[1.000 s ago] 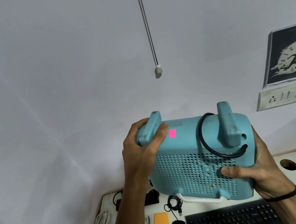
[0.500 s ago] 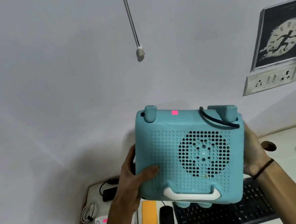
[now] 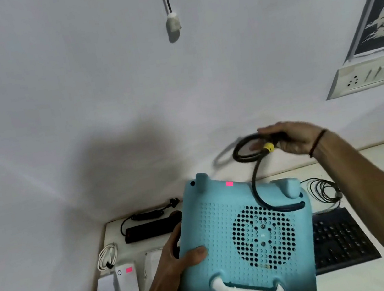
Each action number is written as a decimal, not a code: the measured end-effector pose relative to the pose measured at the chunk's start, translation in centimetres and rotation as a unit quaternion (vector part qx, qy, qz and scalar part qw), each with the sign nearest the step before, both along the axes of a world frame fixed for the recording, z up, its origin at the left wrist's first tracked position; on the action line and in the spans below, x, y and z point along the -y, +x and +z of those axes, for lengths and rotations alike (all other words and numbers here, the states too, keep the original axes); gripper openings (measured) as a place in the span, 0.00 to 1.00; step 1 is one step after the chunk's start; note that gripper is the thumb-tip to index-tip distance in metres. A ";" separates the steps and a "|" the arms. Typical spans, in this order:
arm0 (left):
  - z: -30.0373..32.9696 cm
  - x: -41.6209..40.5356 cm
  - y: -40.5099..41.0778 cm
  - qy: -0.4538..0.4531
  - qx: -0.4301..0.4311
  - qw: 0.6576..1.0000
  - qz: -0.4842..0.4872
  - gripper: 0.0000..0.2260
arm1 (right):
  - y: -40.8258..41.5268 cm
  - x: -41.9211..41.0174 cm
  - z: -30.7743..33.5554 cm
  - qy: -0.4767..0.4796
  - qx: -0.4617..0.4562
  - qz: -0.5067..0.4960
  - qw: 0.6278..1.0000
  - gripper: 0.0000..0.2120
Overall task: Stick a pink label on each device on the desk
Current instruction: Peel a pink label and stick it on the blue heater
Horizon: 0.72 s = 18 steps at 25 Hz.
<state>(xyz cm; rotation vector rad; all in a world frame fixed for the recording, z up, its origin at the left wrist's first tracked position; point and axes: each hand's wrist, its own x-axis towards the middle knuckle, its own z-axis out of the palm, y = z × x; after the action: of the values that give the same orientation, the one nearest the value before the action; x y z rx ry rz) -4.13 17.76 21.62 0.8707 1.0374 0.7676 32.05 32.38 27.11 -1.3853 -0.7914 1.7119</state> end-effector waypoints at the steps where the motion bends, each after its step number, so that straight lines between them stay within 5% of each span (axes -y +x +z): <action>1: -0.5 -0.2 -0.1 -0.020 -0.011 1.000 0.005 0.39 | 0.2 -0.8 1.0 0.037 0.030 0.014 0.999 0.17; 4: -2.3 -2.0 0.8 -0.103 -0.028 0.994 0.036 0.37 | -0.4 -2.9 4.7 0.167 0.181 0.008 0.969 0.16; 8: -3.8 -5.2 3.9 -0.237 0.005 0.971 0.029 0.29 | -4.8 -3.0 4.6 0.308 0.461 0.005 0.832 0.16; 12: -4.9 -8.5 6.9 -0.284 -0.064 0.957 -0.004 0.23 | -7.8 -1.5 0.7 0.366 0.528 0.024 0.766 0.15; 15: -6.7 -10.5 8.5 -0.313 -0.076 0.947 -0.008 0.24 | -8.7 0.0 -2.4 0.419 0.575 0.135 0.689 0.14; 18: -8.3 -12.0 9.5 -0.337 -0.080 0.938 -0.003 0.28 | -8.6 1.1 -6.4 0.400 0.580 0.257 0.661 0.17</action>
<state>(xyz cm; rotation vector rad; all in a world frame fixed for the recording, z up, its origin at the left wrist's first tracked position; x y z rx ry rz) 5.39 29.79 13.32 0.3416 1.3294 0.2903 23.46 31.30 20.69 -1.5038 -2.4558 0.3052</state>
